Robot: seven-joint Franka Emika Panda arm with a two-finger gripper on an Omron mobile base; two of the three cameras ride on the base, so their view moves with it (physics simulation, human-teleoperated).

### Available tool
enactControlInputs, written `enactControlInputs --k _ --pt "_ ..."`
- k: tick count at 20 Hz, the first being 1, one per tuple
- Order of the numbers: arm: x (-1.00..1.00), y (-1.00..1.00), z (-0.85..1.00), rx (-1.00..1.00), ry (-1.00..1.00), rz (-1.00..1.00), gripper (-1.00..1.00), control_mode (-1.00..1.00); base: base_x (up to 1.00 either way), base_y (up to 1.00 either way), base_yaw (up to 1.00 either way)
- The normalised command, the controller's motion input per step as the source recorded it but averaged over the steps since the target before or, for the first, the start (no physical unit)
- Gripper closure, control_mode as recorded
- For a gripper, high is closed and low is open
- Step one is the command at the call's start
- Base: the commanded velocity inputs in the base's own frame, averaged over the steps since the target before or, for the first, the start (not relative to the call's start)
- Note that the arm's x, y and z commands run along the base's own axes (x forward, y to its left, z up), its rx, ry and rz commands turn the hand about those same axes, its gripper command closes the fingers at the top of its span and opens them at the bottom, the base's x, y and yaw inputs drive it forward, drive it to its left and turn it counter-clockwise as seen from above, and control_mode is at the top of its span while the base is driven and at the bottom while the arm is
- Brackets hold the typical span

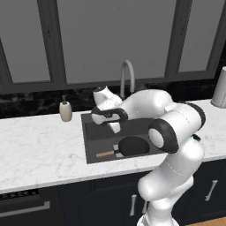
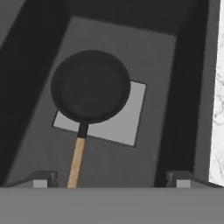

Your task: Pick the pan and sponge and place them into the sink. Then turn on the water.

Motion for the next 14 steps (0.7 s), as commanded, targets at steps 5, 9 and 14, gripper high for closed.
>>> enactControlInputs --k 5,9,14 --pt "-0.76 -0.19 0.92 0.00 -0.08 0.19 -1.00 -1.00 0.00 0.00 0.00" --pt "-0.92 -0.58 0.70 0.00 -0.13 0.20 -1.00 -1.00 0.00 0.00 0.00" --pt "-0.97 -0.64 0.72 0.00 -0.09 0.21 -1.00 -1.00 0.00 0.00 0.00"
